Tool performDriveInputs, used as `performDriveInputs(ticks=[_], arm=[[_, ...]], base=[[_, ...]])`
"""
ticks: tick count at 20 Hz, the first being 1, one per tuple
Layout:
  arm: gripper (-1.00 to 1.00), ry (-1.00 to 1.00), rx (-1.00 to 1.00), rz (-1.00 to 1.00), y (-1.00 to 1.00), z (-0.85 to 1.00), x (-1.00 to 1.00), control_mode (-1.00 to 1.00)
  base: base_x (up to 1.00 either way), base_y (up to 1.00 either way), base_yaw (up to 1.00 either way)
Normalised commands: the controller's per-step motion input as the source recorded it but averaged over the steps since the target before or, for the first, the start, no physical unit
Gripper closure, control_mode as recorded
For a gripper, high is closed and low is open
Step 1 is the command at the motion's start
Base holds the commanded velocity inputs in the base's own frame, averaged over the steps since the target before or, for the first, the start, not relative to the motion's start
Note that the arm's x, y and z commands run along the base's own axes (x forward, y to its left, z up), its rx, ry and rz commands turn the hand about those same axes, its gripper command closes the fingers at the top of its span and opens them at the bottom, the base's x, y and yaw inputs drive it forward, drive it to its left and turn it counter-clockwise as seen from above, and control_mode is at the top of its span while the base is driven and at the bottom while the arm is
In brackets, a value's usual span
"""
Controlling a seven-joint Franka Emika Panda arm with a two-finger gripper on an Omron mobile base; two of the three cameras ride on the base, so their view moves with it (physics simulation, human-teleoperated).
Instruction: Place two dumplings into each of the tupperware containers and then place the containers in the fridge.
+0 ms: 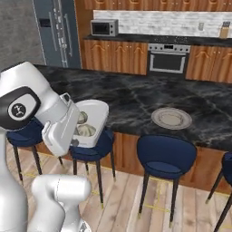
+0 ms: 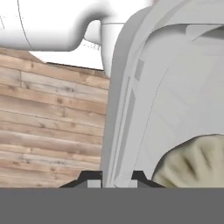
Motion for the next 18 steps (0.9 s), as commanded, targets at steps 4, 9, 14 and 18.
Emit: performDriveInputs(ticks=[4,9,14,18], arm=[[1.0,0.0,0.0,0.0,0.0,0.0,0.0,1.0],[1.0,0.0,0.0,0.0,0.0,0.0,0.0,1.0],[1.0,0.0,0.0,0.0,0.0,0.0,0.0,1.0],[1.0,0.0,0.0,0.0,0.0,0.0,0.0,1.0]], base=[[0.76,1.0,0.0],[0.67,1.0,-0.02],[-0.17,1.0,-0.18],[-0.06,1.0,-0.19]])
